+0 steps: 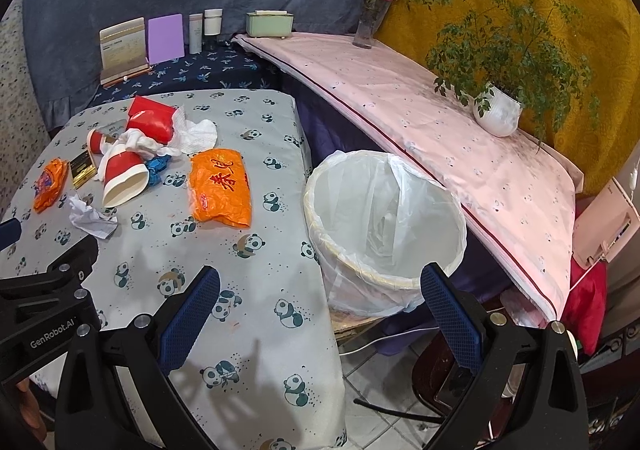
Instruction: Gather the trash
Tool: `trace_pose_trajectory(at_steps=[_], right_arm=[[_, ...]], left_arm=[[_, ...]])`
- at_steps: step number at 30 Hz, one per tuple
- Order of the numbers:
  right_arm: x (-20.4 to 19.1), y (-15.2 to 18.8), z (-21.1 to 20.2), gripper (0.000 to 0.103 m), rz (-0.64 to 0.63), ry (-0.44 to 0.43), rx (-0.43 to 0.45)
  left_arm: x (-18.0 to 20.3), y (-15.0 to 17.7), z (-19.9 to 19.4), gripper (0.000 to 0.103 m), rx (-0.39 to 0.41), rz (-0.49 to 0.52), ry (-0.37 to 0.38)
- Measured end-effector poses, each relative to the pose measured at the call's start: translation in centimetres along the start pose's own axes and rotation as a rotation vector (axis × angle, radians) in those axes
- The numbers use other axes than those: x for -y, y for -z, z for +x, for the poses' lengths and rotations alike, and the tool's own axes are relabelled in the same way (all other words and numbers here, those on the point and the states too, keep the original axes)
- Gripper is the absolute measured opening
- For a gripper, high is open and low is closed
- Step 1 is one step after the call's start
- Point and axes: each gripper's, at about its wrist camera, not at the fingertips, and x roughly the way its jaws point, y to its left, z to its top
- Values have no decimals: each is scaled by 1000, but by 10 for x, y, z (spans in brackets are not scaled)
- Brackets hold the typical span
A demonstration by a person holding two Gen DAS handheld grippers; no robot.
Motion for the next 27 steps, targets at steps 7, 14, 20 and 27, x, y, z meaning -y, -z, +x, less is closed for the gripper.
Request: trace_pose_trajectory(at_steps=[7, 14, 20, 27], right_arm=[[-2, 0, -2, 96, -2, 0, 4], [-3, 0, -5, 96, -5, 4, 9], [-4, 1, -8, 96, -5, 6, 14], [-4, 0, -14, 96, 1, 14, 23]], left_arm=[[-2, 1, -2, 96, 0, -5, 3], [-3, 2, -3, 96, 1, -8, 4], [-4, 2, -5, 96, 3, -8, 7], [-4, 3, -8, 96, 4, -14, 20]])
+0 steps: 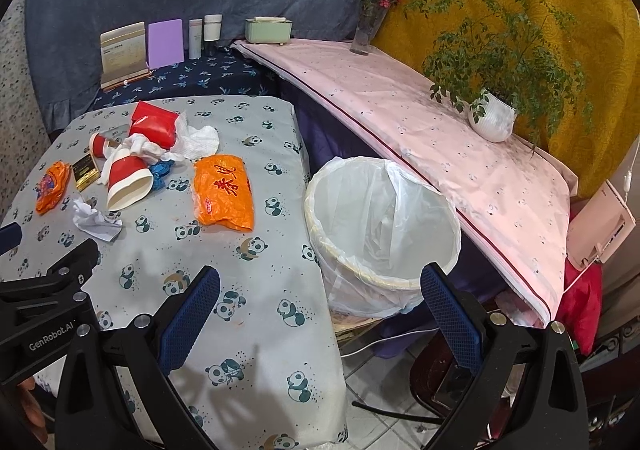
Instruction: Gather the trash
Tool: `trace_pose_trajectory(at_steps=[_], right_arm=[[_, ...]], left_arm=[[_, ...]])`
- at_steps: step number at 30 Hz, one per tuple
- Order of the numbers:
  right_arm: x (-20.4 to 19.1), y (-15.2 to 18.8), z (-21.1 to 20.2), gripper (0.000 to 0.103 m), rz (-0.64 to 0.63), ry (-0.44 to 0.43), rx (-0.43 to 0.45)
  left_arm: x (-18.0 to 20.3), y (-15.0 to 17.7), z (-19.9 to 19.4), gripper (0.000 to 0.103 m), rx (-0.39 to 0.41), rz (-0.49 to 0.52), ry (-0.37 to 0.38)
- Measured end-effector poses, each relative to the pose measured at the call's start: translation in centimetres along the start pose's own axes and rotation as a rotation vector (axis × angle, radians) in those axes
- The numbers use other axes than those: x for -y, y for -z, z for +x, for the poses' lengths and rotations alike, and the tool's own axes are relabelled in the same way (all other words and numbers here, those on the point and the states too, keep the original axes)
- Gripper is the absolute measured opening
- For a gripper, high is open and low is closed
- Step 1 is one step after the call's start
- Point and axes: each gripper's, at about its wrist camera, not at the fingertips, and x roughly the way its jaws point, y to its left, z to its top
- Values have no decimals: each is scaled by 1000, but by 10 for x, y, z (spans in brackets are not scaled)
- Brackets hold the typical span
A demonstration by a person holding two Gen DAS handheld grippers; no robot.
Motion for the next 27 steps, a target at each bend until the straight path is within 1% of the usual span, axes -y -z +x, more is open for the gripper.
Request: trace_pose_trajectory(at_steps=[5, 10, 15, 22, 27], right_arm=[[-1, -2, -5, 96, 9, 3, 15], [-7, -5, -11, 96, 12, 7, 34], [-18, -10, -14, 96, 13, 8, 44], [-46, -17, -13, 96, 1, 8, 66], [-67, -22, -7, 96, 14, -11, 79]], left_arm=[[-2, -1, -3, 96, 8, -11, 16], [-13, -3, -4, 96, 11, -28, 35], [-26, -4, -5, 96, 27, -36, 36], [-64, -7, 6, 96, 39, -84, 30], [-101, -9, 22, 96, 40, -133, -3]])
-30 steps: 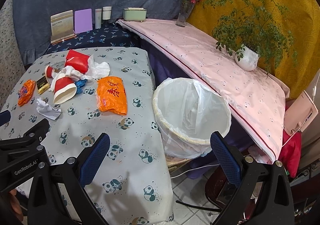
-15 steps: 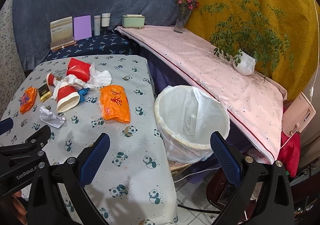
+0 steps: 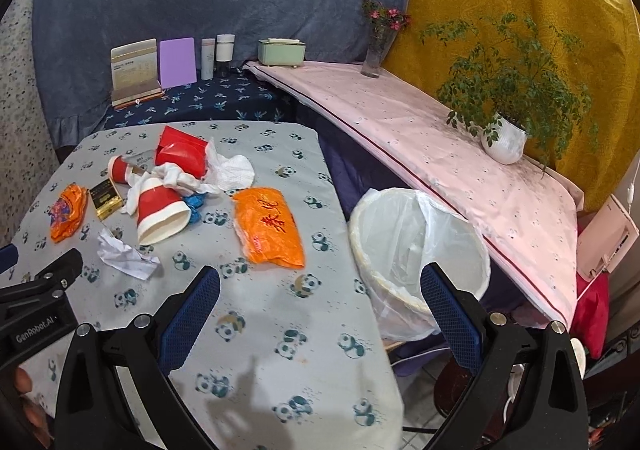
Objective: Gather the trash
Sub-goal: 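Grasp the orange wrapper with the left tool while the right tool grasps the orange bag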
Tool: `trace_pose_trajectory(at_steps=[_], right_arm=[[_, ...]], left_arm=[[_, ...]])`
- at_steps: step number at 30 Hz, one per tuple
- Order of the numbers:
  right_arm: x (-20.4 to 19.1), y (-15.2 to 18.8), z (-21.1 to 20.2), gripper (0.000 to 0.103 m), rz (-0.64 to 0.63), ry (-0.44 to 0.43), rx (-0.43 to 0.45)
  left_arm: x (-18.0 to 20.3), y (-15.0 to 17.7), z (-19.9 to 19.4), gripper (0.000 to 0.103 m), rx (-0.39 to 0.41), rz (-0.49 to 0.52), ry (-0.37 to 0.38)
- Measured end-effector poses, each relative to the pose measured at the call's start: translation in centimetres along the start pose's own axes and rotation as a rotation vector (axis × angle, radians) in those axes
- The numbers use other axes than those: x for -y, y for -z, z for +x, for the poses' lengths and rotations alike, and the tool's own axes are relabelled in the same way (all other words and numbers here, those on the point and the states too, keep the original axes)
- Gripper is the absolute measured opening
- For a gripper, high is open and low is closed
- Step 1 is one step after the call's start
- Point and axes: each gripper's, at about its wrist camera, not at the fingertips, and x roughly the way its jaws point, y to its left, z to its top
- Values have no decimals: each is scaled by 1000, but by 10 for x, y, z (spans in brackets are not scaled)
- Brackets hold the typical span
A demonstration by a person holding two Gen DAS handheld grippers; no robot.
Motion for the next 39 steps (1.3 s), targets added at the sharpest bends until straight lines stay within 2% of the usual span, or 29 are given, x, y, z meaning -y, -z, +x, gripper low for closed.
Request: trace_pose_trajectory(at_steps=[8, 19, 22, 30, 32, 35, 37, 38, 39], right_arm=[[-31, -7, 37, 96, 19, -18, -23], [-63, -18, 116, 96, 10, 0, -102], [-74, -20, 141, 95, -4, 10, -124], [-87, -25, 192, 95, -7, 24, -177], [-90, -24, 202, 89, -13, 24, -193], [-95, -21, 213, 83, -20, 18, -219], [-97, -18, 216, 77, -24, 13, -226], [-97, -18, 216, 72, -23, 6, -220], [-97, -17, 215, 68, -21, 0, -215]], left_arm=[[-66, -18, 47, 96, -30, -28, -95], [-141, -39, 134, 96, -107, -167, -138], [-155, -44, 158, 96, -132, -200, -139], [-165, -50, 208, 95, -203, -270, -68], [-162, -52, 211, 94, -194, -265, -59], [-157, -54, 213, 77, -177, -244, -41], [-152, -55, 210, 57, -165, -225, -24], [-149, -56, 210, 52, -162, -220, -20], [-148, -56, 208, 41, -158, -217, -10]])
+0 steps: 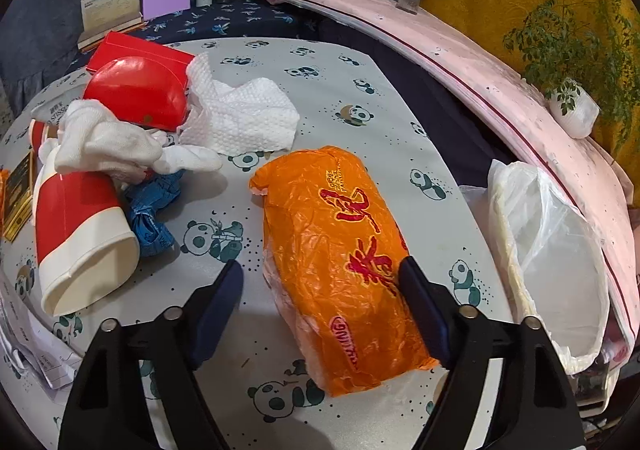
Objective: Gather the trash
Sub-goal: 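Grasp the orange wrapper with the left tool while the right tool grasps the orange bag, then carry both orange items over the bin and open both tools to drop them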
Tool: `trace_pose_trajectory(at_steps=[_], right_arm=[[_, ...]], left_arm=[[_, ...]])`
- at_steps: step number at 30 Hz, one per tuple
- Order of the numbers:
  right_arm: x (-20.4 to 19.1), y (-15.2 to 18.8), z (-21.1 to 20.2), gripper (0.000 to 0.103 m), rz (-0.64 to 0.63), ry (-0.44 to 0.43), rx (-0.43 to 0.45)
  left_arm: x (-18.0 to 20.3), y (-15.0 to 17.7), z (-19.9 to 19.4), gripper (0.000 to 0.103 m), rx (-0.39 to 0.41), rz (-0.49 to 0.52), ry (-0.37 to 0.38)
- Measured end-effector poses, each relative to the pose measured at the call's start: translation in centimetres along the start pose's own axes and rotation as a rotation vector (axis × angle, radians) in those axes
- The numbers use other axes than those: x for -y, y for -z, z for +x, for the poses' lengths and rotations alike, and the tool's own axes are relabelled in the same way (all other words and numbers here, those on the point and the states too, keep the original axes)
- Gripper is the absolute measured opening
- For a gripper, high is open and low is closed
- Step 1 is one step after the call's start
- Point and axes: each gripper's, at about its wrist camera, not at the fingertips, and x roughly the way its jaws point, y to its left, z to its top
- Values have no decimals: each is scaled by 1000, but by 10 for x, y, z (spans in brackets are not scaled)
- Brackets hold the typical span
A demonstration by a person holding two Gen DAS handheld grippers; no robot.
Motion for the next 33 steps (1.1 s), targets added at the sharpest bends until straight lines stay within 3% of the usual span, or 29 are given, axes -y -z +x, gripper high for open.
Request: trace_pose_trajectory(at_steps=[3, 8, 19, 33], right_arm=[[1, 1, -3, 45, -3, -1, 7], [12, 2, -18, 29, 30, -36, 27], [51, 10, -81, 28, 99, -86, 129], [135, 39, -128, 28, 223, -51, 205]], left_arm=[[4, 0, -5, 14, -6, 0, 26], [16, 6, -27, 9, 25, 24, 34], [63, 28, -100, 7, 99, 106, 125], [185, 69, -173, 7, 155, 326, 293]])
